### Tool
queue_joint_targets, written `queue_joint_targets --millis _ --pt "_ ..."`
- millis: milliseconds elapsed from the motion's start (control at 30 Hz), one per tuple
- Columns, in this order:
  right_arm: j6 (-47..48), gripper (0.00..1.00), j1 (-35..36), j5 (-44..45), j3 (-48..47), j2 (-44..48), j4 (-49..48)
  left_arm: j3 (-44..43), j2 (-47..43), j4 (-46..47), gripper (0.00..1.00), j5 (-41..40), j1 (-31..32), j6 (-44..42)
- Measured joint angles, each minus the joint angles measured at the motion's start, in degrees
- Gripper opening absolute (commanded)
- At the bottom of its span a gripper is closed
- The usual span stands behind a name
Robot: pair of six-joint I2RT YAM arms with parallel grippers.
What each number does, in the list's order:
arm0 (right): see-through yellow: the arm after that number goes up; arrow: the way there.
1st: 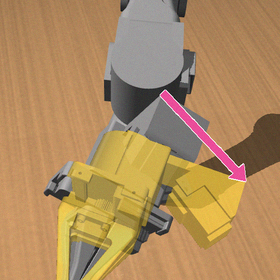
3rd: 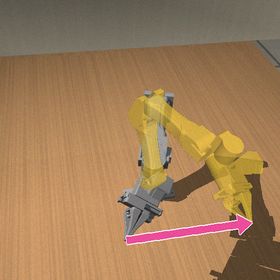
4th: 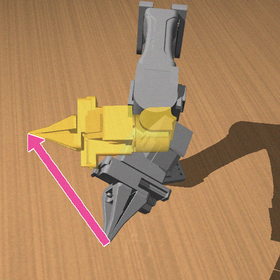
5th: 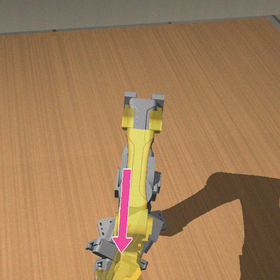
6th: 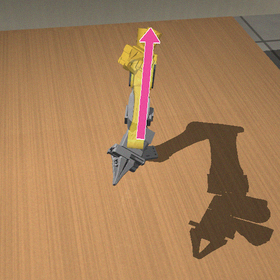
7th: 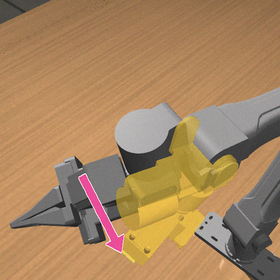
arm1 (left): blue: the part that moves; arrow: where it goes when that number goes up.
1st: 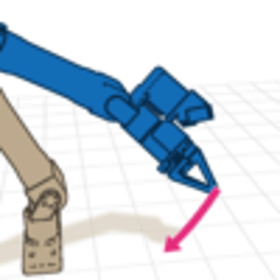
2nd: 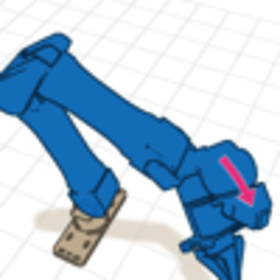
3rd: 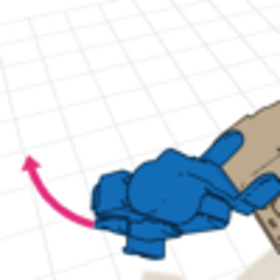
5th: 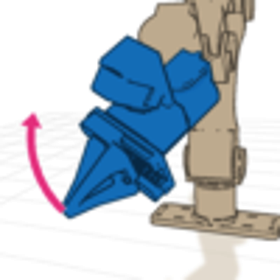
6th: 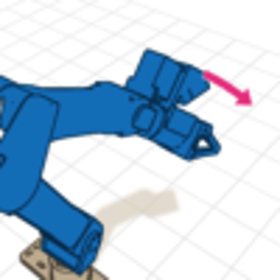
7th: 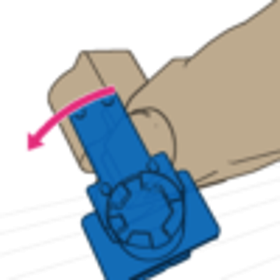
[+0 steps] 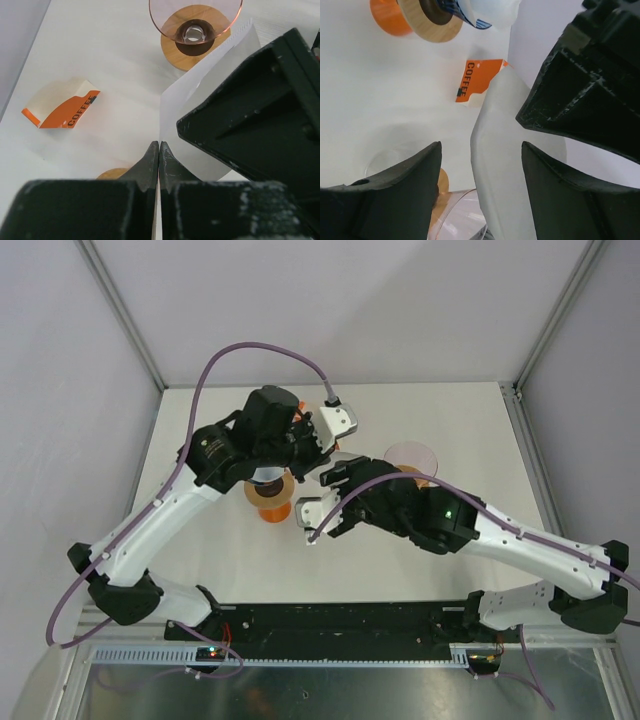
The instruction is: Place the coffee filter in the dripper
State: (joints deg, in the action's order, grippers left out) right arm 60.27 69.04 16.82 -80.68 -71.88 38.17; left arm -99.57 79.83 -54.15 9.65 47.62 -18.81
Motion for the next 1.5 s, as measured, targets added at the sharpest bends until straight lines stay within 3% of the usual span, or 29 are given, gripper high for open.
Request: queue_joint_targets --millis 133,367,667,900,1000,1100,1267,1500 --pt "0.02 0.58 -0.59 2.6 0.0 -1.22 1.27 -0.13 -0.13 0.0 0.0 -0.02 0.0 0.37" --pt "-0.22 0.31 -0.55 10.43 0.0 -6.16 5.05 -2.29 -0.13 0.0 0.0 -0.87 0.02 0.37" --pt "-0.15 0.04 3.13 17.0 0.0 -6.56 2.6 -4.52 -0.11 -0.7 0.0 -3.74 0.31 0.37" --pt "-0.26 0.0 4.35 19.54 0.0 -6.56 0.9 -6.4 0.44 -1.79 0.01 -5.66 0.44 0.39" --pt "-0.79 0.0 4.39 19.8 0.0 -6.56 0.79 -6.93 0.85 -1.95 0.2 -5.35 0.46 0.35" --pt "-2.67 0.0 4.24 18.4 0.0 -6.56 1.81 -7.69 0.87 -1.38 0.28 -4.98 0.44 0.39" --pt "-8.5 0.0 1.92 12.79 -2.25 -6.49 5.05 -11.08 0.87 -0.7 0.49 -4.39 0.42 0.72" --pt "-20.24 0.0 -4.04 5.22 -7.32 -4.2 9.29 -18.45 2.38 0.11 0.58 -6.1 0.04 1.42"
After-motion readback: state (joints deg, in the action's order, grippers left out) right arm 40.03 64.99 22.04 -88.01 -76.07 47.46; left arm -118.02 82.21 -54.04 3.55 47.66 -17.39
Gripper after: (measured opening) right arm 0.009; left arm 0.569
